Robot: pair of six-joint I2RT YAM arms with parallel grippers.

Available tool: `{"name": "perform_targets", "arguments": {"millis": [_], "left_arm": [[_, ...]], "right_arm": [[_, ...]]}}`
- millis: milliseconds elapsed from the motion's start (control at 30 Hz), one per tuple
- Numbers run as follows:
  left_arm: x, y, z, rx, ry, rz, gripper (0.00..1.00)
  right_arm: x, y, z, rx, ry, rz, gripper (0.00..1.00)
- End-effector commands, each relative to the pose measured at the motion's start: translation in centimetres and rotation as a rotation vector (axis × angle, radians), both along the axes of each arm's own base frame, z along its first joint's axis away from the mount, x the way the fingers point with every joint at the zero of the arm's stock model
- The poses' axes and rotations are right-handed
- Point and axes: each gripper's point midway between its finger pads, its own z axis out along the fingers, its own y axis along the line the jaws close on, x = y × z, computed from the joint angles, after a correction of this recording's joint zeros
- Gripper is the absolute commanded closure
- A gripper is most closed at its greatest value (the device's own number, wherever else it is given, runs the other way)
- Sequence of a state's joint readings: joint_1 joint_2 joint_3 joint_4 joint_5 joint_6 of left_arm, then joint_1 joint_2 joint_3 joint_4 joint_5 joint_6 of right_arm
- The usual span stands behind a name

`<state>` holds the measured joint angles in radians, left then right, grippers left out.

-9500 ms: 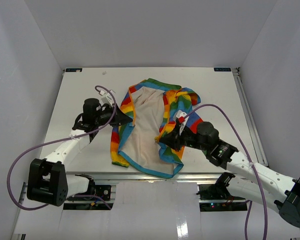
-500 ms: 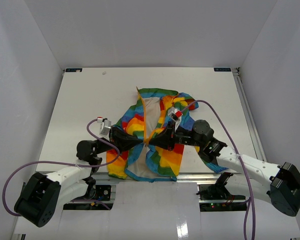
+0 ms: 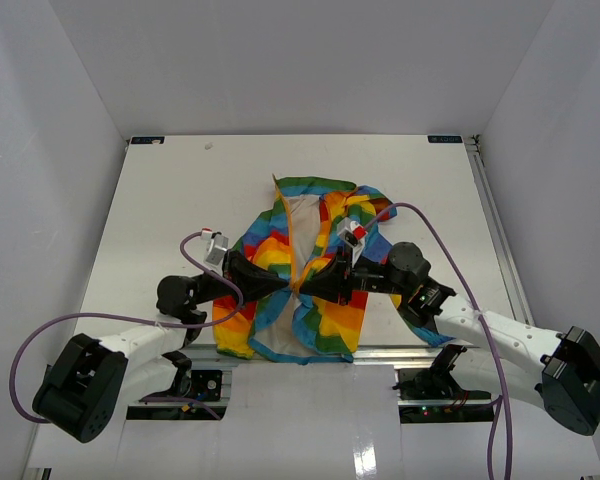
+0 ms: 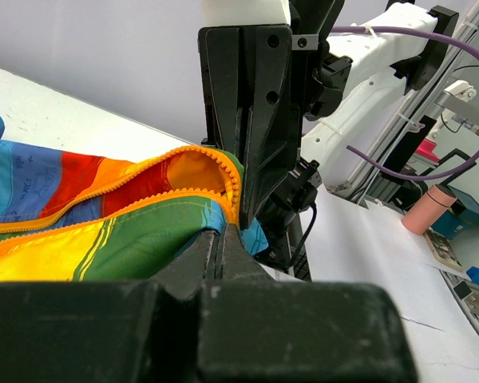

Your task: Zip up the jacket

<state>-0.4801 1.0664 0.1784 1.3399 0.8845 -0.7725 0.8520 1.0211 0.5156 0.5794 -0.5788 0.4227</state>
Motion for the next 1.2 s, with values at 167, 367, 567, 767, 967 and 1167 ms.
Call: {"name": "perform_targets", "arguments": {"millis": [167, 367, 567, 767, 967, 1167], "left_arm": [[-0.3, -0.2, 1.2, -0.011, -0.05, -0.03, 1.0], [-0.3, -0.3, 1.2, -0.009, -0.029, -0.043, 1.0], [-1.2, -0.3, 1.5, -0.027, -0.028, -0.104, 1.0], [-1.7, -0.2, 1.6, -0.035, -0.008, -0.154, 1.0], [-2.2, 0.0, 2.0, -0.046, -0.017, -0.163, 1.0], [-2.4, 0.2, 2.4, -0.062, -0.037, -0.151, 1.0]], "right_arm": [[-0.7, 0.5, 2.9, 0.088, -0.109, 0.067, 0.92], [-0.4, 0.5, 2.8, 0.077, -0.123, 0.054, 0.92], [0.2, 0.4, 2.7, 0.076, -0.145, 0.02, 0.92], [0.5, 0.1, 2.5, 0.071, -0.155, -0.007, 0.92], [1.0, -0.1, 1.8, 0.054, -0.145, -0.039, 0.92], [1.0, 0.0, 1.0, 0.033, -0.113, -0.038, 0.92]]}}
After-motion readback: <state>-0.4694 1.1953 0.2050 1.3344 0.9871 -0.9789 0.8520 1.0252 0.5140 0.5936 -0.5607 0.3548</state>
